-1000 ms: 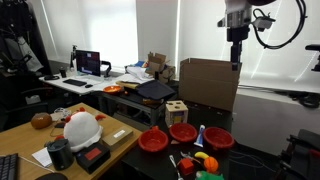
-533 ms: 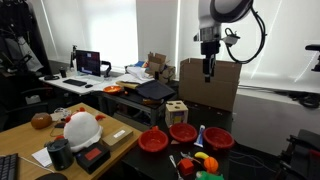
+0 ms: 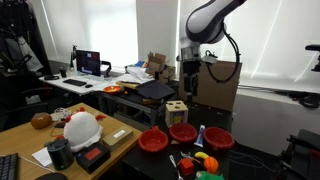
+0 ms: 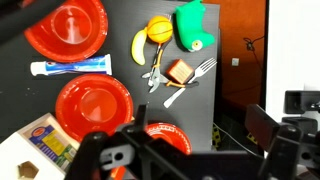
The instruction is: Put the red block and orange toy into separate bowls
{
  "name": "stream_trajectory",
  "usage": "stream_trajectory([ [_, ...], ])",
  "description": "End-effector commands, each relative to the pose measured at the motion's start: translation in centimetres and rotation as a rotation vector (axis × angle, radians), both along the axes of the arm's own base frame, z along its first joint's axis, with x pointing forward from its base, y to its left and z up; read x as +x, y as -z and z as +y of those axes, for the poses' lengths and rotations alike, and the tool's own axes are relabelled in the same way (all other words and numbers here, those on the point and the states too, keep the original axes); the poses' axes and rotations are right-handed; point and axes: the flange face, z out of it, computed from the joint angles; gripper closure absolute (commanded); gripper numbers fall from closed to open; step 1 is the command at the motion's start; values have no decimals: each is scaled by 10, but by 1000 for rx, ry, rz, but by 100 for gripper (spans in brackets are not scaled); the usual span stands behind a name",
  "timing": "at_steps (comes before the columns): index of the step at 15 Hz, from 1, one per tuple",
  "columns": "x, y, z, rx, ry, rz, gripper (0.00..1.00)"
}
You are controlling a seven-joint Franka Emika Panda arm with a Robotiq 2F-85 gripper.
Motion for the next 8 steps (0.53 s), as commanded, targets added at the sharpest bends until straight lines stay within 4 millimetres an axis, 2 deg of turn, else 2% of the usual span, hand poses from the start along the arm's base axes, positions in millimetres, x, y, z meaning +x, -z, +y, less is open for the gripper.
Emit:
stream_trajectory([
  [1,10,15,31,29,-31,23,0],
  [5,18,26,54,44,-66,22,0],
  [8,18,44,65,51,-96,28,0],
])
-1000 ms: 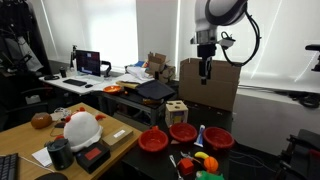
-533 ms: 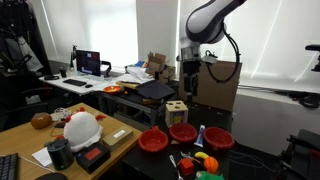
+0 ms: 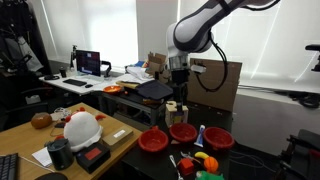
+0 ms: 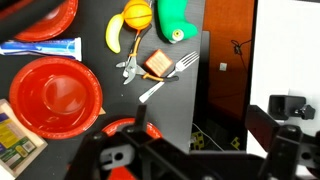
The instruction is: Put the red block and orange toy into separate bowls
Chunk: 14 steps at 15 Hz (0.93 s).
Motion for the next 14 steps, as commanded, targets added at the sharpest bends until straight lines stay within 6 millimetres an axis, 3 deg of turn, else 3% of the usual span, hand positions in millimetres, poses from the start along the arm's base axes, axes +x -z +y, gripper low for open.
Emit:
stream_trajectory([
  [1,4,20,12,15,-28,12,0],
  [7,-13,87,29,-5,-62,101,0],
  [14,-19,148,37,-34,33,166,0],
])
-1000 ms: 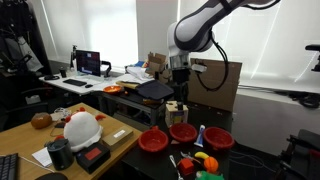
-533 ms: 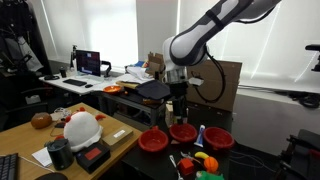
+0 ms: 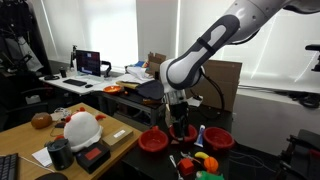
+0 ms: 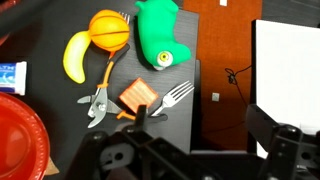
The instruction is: Put the red block and orange toy into separate bowls
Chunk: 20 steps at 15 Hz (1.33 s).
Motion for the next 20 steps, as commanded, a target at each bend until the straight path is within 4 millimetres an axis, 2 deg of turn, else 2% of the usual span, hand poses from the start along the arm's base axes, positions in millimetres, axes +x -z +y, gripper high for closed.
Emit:
stream_trajectory([
  [1,7,21,4,-32,86,1,0],
  [6,8,56,-1,-128,239,-62,0],
  [10,6,80,-15,-205,312,-77,0],
  [15,8,97,-40,-292,412,-67,0],
  [20,10,108,-40,-264,468,16,0],
])
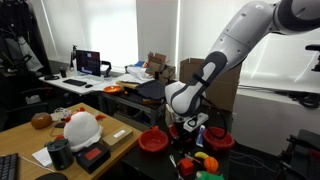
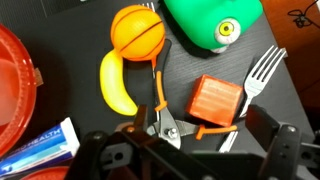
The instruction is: Put the red block and orange toy into separate bowls
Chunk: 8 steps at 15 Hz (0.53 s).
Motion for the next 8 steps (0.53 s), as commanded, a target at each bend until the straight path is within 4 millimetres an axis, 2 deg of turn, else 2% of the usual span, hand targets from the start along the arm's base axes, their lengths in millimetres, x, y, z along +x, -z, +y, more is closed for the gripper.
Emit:
stream_trajectory([
  [1,5,5,7,30,58,52,0],
  [8,8,29,2,40,98,92,0],
])
